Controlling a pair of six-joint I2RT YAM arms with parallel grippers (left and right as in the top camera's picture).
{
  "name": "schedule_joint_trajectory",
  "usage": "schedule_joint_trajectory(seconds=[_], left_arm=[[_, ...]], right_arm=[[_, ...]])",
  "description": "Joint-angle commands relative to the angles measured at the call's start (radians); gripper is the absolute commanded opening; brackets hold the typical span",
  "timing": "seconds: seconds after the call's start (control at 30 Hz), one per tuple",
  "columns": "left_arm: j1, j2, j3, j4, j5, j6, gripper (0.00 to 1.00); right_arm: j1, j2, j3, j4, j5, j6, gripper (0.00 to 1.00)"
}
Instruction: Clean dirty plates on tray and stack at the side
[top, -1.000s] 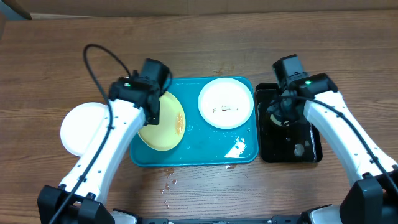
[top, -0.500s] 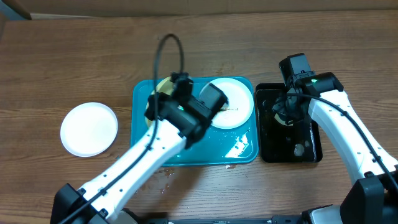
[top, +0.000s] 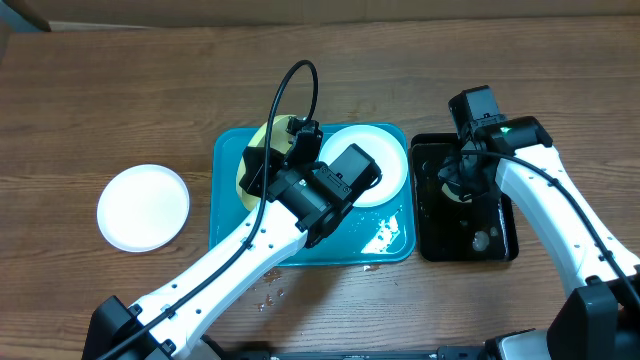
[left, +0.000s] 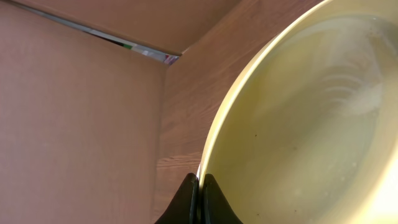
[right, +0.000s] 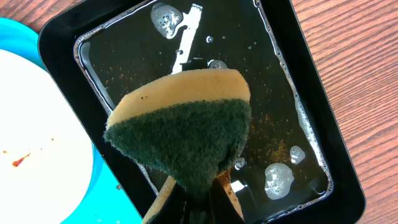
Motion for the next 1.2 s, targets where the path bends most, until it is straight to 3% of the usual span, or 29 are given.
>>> schedule_joint_trajectory(seconds=[0.0,0.23,0.67,0.9,1.17], left_arm=[[0.005,-0.023,0.029,0.000,-0.013,-0.034,0.04],[0.148,-0.023,0.029,-0.033,0.233,-0.052,0.04],[0.759,-0.080,0.029,0.004,0.851,-0.047,0.04],[1.045,-0.061,0.028,0.012,0.945,-0.048,0.04],[1.241,0.009,0.028,0.038,0.966,-0.070,0.04]], right_arm=[[0.000,-0.023,0.023,0.002,0.007,-0.004,0.04],[0.000,-0.023,0.023,0.003,0.006,-0.029,0.04],[0.000,-0.023,0.023,0.003,0.006,-0.061,0.04],[0.000,-0.023,0.023,0.002,0.006,-0.061,0.04],[0.000,-0.023,0.023,-0.005,0.006,-0.061,0.04]])
